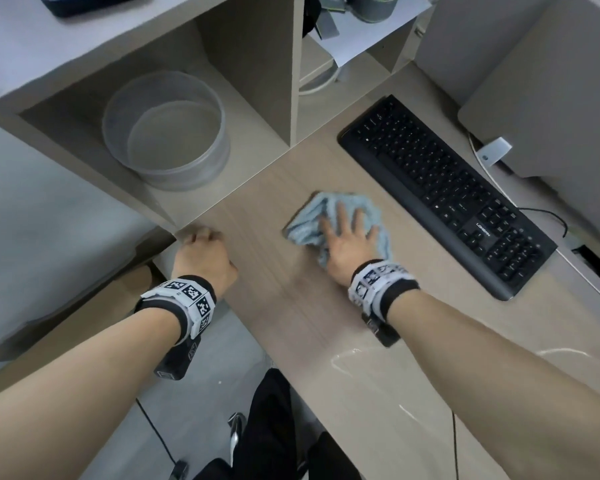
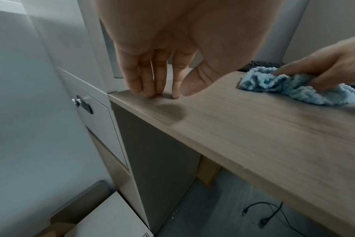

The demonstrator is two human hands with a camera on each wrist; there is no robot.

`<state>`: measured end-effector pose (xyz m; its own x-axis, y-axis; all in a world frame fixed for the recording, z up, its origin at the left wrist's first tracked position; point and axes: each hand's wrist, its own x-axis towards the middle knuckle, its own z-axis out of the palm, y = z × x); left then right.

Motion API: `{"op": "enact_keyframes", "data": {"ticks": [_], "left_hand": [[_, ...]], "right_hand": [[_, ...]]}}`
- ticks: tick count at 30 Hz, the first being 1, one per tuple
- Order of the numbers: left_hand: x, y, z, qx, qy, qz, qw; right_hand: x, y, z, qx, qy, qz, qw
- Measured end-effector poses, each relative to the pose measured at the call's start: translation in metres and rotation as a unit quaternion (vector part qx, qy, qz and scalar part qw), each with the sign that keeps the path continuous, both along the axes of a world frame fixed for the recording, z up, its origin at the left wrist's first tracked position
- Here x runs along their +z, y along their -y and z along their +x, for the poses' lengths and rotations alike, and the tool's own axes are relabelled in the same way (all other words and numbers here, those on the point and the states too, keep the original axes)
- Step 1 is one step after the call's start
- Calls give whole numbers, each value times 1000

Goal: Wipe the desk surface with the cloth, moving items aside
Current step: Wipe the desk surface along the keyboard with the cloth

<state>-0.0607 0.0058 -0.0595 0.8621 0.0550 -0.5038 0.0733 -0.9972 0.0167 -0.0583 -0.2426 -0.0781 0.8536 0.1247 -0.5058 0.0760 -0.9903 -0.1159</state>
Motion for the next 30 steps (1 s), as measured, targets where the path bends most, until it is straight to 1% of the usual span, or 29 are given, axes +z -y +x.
{"op": "enact_keyframes", "data": {"ticks": [1, 2, 4, 7, 9, 12, 13, 14, 16, 19, 21, 22, 23, 24, 27, 28, 30], "left_hand": [[1, 1, 0, 0, 1, 1, 1000], [1, 1, 1, -1, 1, 1, 1000], [2, 2, 0, 1, -4, 0, 1000], [1, -1, 0, -9, -7, -2, 1000], [-1, -7, -1, -15, -6, -13, 1000], [-5, -15, -2, -9, -4, -45, 999], [-5, -16, -3, -4, -3, -55, 998], [-5, -16, -5, 1, 0, -63, 998], [-5, -14, -9, 6, 5, -73, 997], [-5, -13, -15, 5, 3, -72, 997], [-6, -12, -17, 7, 3, -77, 997], [-7, -12, -19, 8, 5, -80, 997], [-7, -12, -20, 8, 7, -83, 997], [-8, -12, -22, 7, 9, -86, 996], [-13, -16, -27, 12, 19, -114, 993], [-13, -17, -28, 19, 25, -126, 991], [-12, -20, -29, 36, 46, -147, 987]], "right_hand": [[-2, -3, -12, 41, -1, 13, 999], [-4, -1, -25, 65, -7, 26, 998], [-7, 19, -43, 65, -12, 40, 997], [-5, 58, -50, -1, -8, 15, 1000], [-4, 71, -40, -54, -3, -3, 999], [-2, 55, -10, -116, -3, -2, 993], [-1, 43, -4, -114, -2, -4, 994], [-1, 30, -3, -89, -3, -5, 996], [-3, -3, -14, 8, 6, 0, 1000], [-6, -43, -59, 142, 9, 31, 989], [-10, -43, -87, 196, -12, 54, 979], [-11, -34, -96, 206, -14, 56, 977], [-11, -22, -101, 200, -12, 53, 978], [-11, -7, -102, 177, -10, 49, 983], [-5, 32, -85, 48, -21, 23, 998], [-2, 37, -75, 11, -20, 13, 1000], [2, 31, -59, -33, -8, 8, 999]]}}
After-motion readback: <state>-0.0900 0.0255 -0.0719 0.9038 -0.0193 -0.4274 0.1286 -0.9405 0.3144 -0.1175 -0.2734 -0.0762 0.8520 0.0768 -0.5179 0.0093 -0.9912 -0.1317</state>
